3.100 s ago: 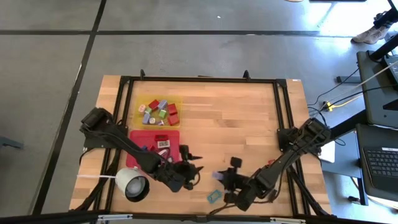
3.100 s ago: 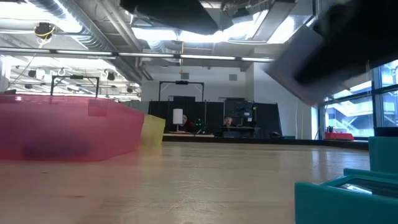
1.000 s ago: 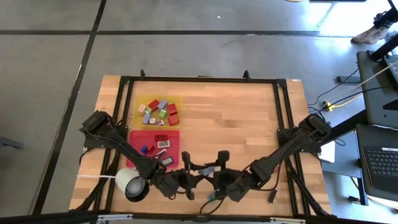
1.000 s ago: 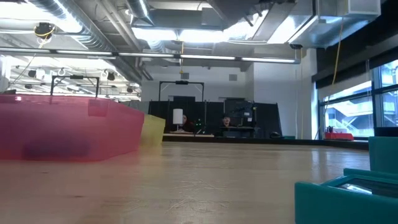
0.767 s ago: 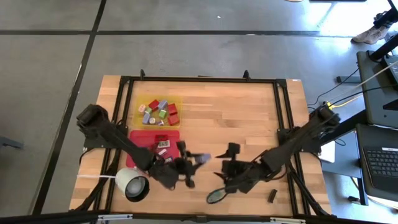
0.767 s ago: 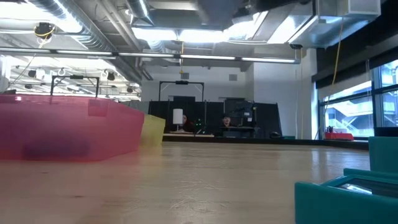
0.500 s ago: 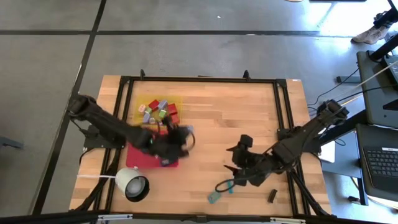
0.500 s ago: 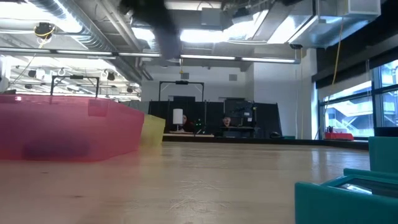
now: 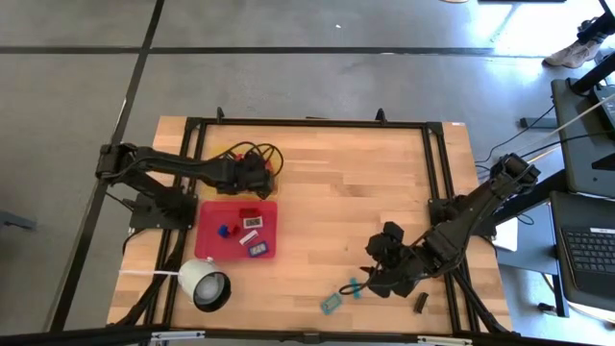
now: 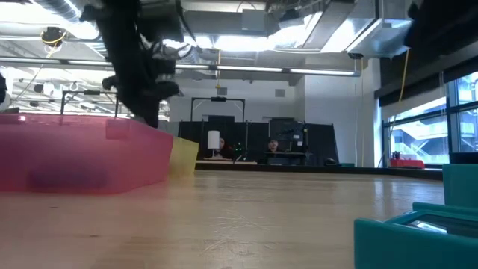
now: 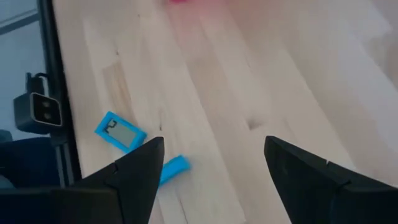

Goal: Pick & Place Office items
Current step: Put the blue charger adapter into the yellow bin, then put the red timer into the red bin

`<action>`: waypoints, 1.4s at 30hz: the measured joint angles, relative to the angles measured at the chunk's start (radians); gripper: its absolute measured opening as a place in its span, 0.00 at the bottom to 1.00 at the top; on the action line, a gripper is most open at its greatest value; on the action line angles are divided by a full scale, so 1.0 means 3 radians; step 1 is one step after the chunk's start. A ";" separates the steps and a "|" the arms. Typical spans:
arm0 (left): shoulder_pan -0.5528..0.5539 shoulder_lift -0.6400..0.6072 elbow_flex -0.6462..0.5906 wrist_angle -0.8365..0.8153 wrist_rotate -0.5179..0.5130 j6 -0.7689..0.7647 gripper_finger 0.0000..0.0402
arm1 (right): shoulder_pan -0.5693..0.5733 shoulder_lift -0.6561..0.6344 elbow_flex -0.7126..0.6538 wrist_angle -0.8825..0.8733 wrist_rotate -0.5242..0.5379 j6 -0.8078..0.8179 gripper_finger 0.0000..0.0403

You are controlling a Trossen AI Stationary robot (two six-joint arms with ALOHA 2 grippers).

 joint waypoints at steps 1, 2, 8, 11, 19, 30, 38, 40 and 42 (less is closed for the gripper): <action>0.0050 0.0000 -0.0056 0.0069 0.0017 0.0001 0.31 | 0.0017 0.0000 -0.0025 -0.0002 -0.0007 0.0060 0.69; 0.0095 0.0000 -0.0110 0.0151 0.0041 0.0005 0.31 | 0.0033 0.0000 -0.0047 0.0001 -0.0011 0.0095 0.69; 0.0231 0.0001 -0.0237 0.0402 0.0184 0.0119 0.31 | 0.0110 0.0001 -0.0101 -0.0001 -0.0043 0.0260 0.69; 0.0244 0.0001 -0.0233 0.0410 0.0290 0.0159 0.31 | 0.0161 0.0001 -0.0101 0.0006 -0.0058 0.0452 0.69; 0.0240 0.0001 -0.0234 0.0410 0.0291 0.0213 0.31 | 0.0392 0.0001 -0.0101 -0.0167 -0.0072 0.1345 0.69; 0.0240 -0.0004 -0.0126 0.0387 0.0279 0.0034 0.51 | 0.0557 0.0003 -0.0101 -0.0881 -0.0449 0.2372 0.69; 0.0194 -0.0017 0.0414 0.0380 0.0691 0.0413 0.58 | 0.0599 0.0017 -0.0499 -0.1187 -0.1271 0.3278 0.69; 0.0127 -0.0018 0.0526 0.0421 0.0795 0.0416 0.57 | 0.0603 0.0017 -0.0656 -0.1153 -0.1484 0.3415 0.69; 0.0044 -0.0018 0.0632 0.0419 0.0821 0.0452 0.56 | 0.0605 0.0017 -0.0784 -0.1139 -0.1655 0.3494 0.69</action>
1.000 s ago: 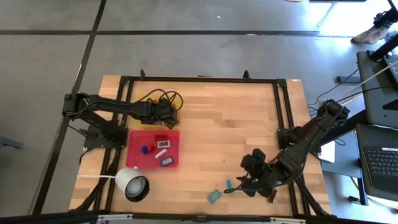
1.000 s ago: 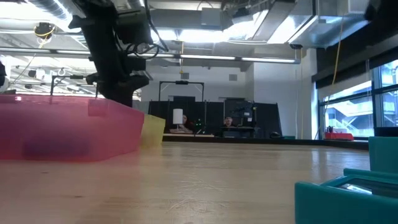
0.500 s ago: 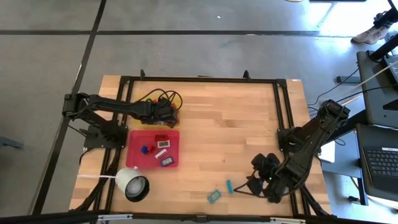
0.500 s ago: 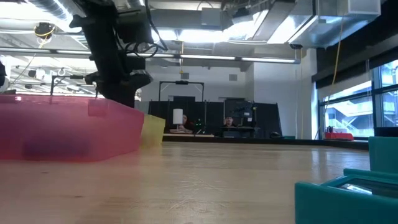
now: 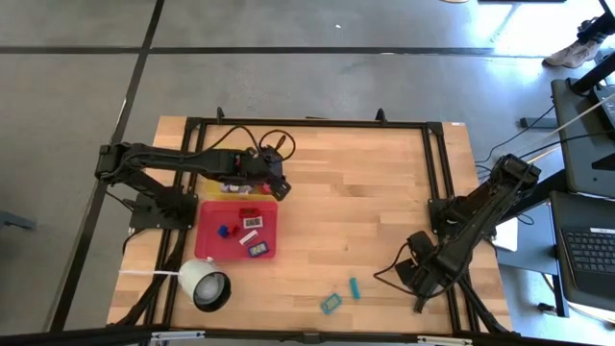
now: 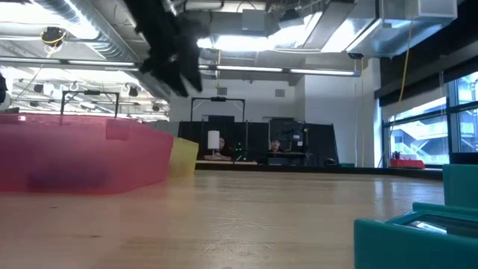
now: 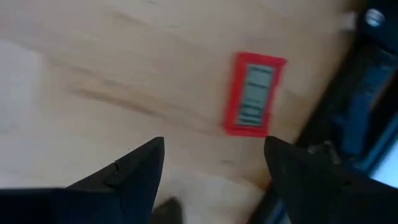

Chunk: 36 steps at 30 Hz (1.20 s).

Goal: Pick & Place Office items
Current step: Put the red timer into the red bin

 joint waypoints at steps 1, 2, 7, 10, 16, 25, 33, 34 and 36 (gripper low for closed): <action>-0.0048 0.0000 0.0047 0.0012 -0.0004 0.0019 0.56 | 0.0000 0.0000 -0.0057 0.0001 -0.0060 0.0017 0.69; -0.0099 -0.0003 0.0080 0.0043 -0.0015 0.0023 0.55 | 0.0000 0.0000 -0.0116 0.0001 -0.0108 0.0034 0.69; -0.0341 -0.0003 0.0105 0.0445 0.0003 0.0123 0.53 | 0.0000 0.0000 -0.0419 0.0257 -0.0312 0.0073 0.69; -0.0460 -0.0003 0.0107 0.0666 0.0031 0.0251 0.52 | 0.0000 0.0000 -0.0601 0.0557 -0.0336 0.0062 0.69; -0.0627 -0.0003 0.0107 0.0953 0.0030 0.0303 0.50 | -0.0020 -0.0020 -0.0863 0.0886 -0.0456 -0.0049 0.69; -0.0855 -0.0001 0.0107 0.1057 -0.0101 0.0348 0.49 | -0.0064 0.0000 -0.0781 0.0947 -0.0085 -0.0507 0.67; -0.1110 -0.0001 0.0107 0.1202 -0.0165 0.0348 0.47 | -0.0064 0.0002 -0.0777 0.0983 0.0099 -0.0620 0.42; -0.1148 -0.0001 0.0107 0.1213 -0.0166 0.0348 0.47 | -0.0065 0.0003 -0.0777 0.0972 0.0146 -0.0623 0.37; -0.1219 0.0000 0.0107 0.1212 -0.0165 0.0348 0.47 | -0.0067 0.0004 -0.0778 0.0946 0.0239 -0.0624 0.27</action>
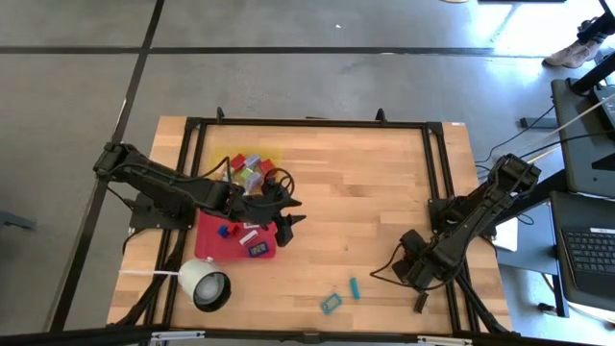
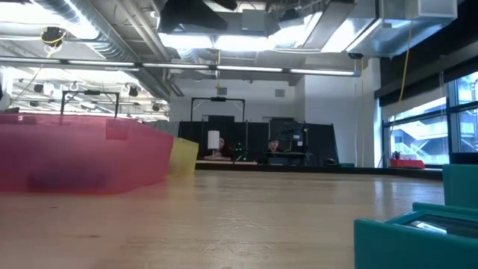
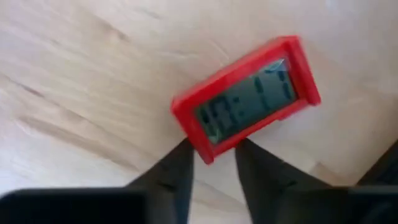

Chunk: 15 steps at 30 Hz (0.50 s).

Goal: Pick & Place Office items
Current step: Put the red timer into the red bin

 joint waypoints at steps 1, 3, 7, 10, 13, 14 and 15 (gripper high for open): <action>-0.0034 0.0000 0.0000 0.0000 -0.0001 0.0000 0.47 | 0.0000 0.0000 0.0000 0.0006 0.0022 0.0001 0.22; -0.0098 0.0000 0.0000 0.0001 -0.0005 0.0000 0.47 | 0.0001 0.0000 0.0000 0.0004 0.0047 0.0000 0.13; -0.0196 0.0000 0.0000 0.0001 -0.0030 0.0000 0.47 | 0.0001 0.0000 0.0001 0.0020 0.0061 -0.0074 0.03; -0.0238 0.0000 0.0000 0.0000 -0.0146 0.0000 0.46 | 0.0001 0.0000 0.0001 0.0019 -0.0092 -0.0176 0.04; -0.0254 0.0000 0.0000 0.0000 -0.0192 0.0000 0.47 | 0.0001 0.0000 0.0001 0.0019 -0.0131 -0.0172 0.11; -0.0254 0.0000 0.0000 0.0000 -0.0195 0.0001 0.47 | 0.0001 0.0000 0.0001 0.0020 -0.0102 -0.0161 0.13; -0.0254 0.0000 0.0000 0.0000 -0.0197 0.0001 0.47 | -0.0002 0.0000 0.0002 0.0019 -0.0055 -0.0157 0.16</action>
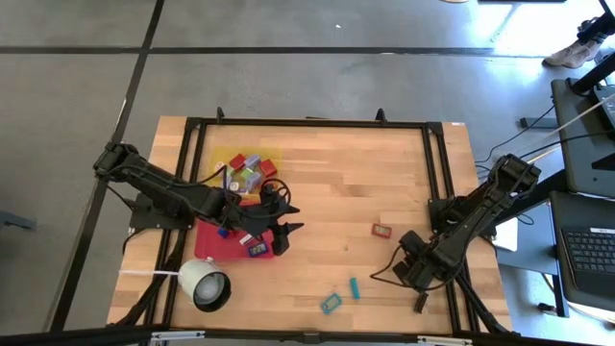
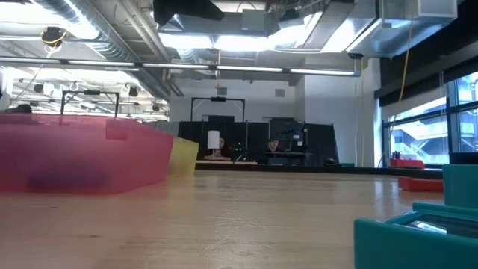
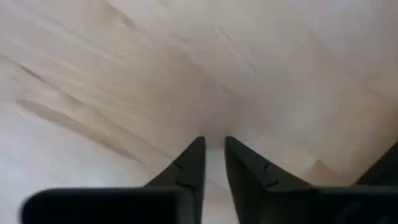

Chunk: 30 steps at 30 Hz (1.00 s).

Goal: Pick & Place Office items
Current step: Put the red timer into the red bin

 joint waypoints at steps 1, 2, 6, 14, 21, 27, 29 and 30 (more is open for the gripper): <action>0.0000 0.0000 0.0000 -0.0001 -0.0001 -0.0001 0.48 | -0.0007 0.0000 0.0005 -0.0003 0.0057 -0.0004 0.20; 0.0002 0.0000 0.0000 -0.0004 -0.0006 0.0000 0.48 | -0.0018 0.0000 0.0014 -0.0003 0.0120 -0.0027 0.23; 0.0010 0.0000 0.0000 -0.0013 -0.0087 0.0000 0.48 | -0.0093 -0.0001 0.0083 -0.0003 0.0388 -0.0360 0.37; 0.0010 0.0000 0.0000 -0.0013 -0.0161 0.0002 0.47 | -0.0426 -0.0005 0.0260 -0.0016 0.0957 -0.0976 0.63; 0.0010 0.0001 0.0000 -0.0014 -0.0161 0.0002 0.47 | -0.0996 -0.0005 0.0260 -0.0099 0.0817 -0.1638 0.78; 0.0010 0.0017 0.0000 -0.0017 -0.0159 0.0101 0.47 | -0.1350 -0.0005 0.0260 -0.0025 0.0803 -0.2576 0.80; 0.0010 0.0017 0.0000 -0.0019 -0.0157 0.0116 0.47 | -0.1469 -0.0005 0.0260 0.0002 0.0800 -0.2779 0.80; 0.0010 0.0017 0.0000 -0.0016 -0.0159 0.0116 0.47 | -0.1519 -0.0005 0.0260 0.0048 0.0790 -0.2874 0.80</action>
